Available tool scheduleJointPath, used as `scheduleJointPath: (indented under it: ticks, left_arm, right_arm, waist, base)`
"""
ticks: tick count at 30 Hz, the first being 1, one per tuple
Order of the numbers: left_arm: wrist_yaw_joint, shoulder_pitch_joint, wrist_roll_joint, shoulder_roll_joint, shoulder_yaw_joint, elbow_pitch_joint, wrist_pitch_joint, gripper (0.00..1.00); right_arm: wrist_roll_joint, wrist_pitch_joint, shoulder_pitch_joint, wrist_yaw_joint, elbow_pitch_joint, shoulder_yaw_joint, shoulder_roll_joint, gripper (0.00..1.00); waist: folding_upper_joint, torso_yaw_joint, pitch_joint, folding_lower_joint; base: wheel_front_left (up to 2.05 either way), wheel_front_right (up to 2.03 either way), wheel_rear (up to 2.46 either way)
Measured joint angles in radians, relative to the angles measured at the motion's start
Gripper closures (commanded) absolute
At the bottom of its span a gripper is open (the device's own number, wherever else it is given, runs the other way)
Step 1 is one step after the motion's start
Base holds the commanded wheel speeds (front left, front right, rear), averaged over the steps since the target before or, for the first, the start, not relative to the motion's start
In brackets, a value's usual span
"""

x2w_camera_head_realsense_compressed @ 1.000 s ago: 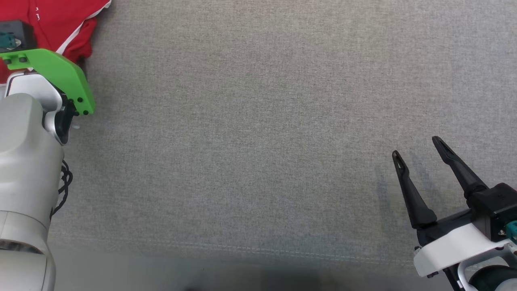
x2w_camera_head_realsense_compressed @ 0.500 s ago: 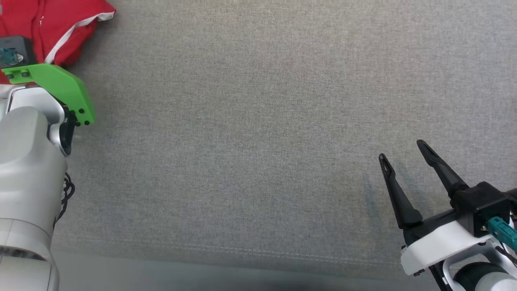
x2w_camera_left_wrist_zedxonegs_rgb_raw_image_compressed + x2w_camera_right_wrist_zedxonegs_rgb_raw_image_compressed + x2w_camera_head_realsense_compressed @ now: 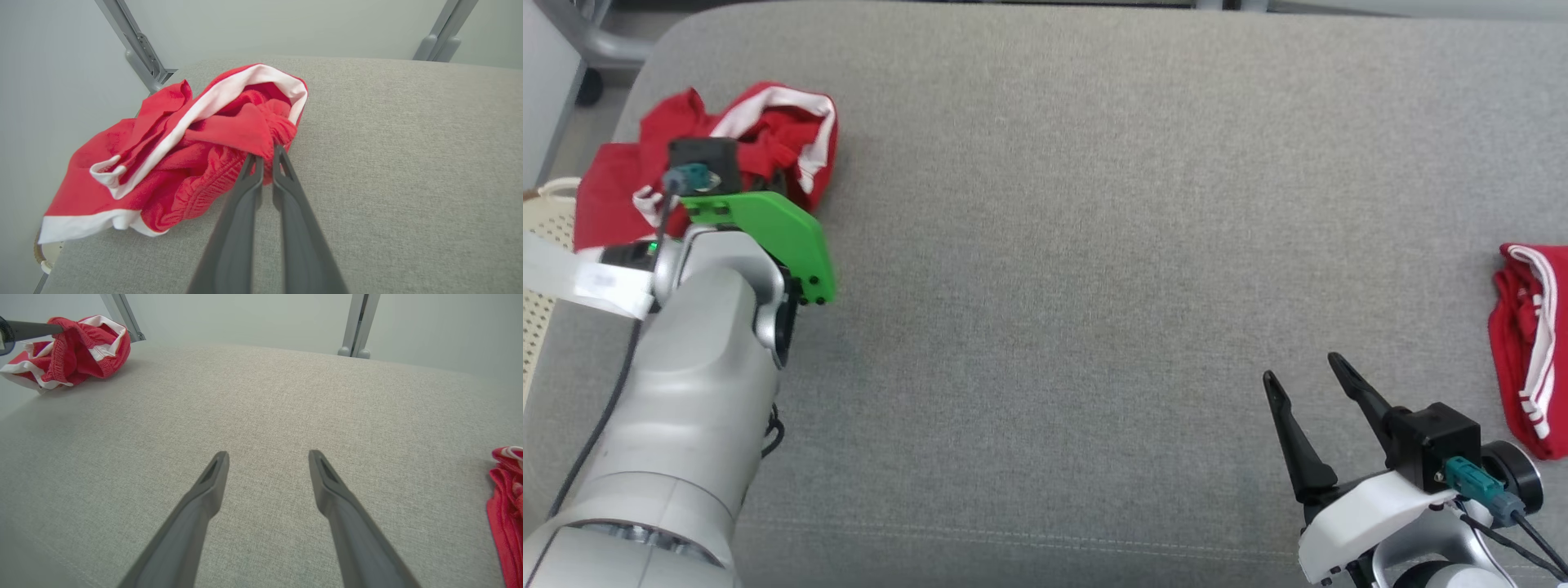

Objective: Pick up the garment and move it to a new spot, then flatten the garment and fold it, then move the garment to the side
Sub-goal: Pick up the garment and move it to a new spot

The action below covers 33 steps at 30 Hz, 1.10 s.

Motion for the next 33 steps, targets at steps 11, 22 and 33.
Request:
scheduleJointPath:
  ticks: [11, 22, 33]
  left_arm:
    - [-0.02, 0.007, 0.028, -0.089, -0.072, -0.032, -0.002, 1.0]
    - [-0.042, -0.009, 0.022, -0.109, -0.114, -0.08, 0.015, 1.0]
    - [-0.051, -0.035, -0.058, -0.111, -0.207, -0.288, 0.037, 1.0]
  right_arm:
    - [0.007, -0.051, 0.004, 0.0, 0.126, 0.005, 0.035, 0.0]
    - [0.018, -0.11, -0.019, 0.0, 0.236, 0.025, 0.056, 0.0]
    - [0.031, -0.137, -0.059, 0.0, 0.284, 0.038, 0.059, 0.0]
  waist:
    - [0.0, -0.028, -0.199, 0.0]
    - [0.0, -0.136, -0.278, -0.0001]
    - [0.0, -0.257, -0.308, 0.0]
  base:
    - [0.0, 0.0, 0.0]
    - [0.0, 0.0, 0.0]
    - [0.0, 0.0, 0.0]
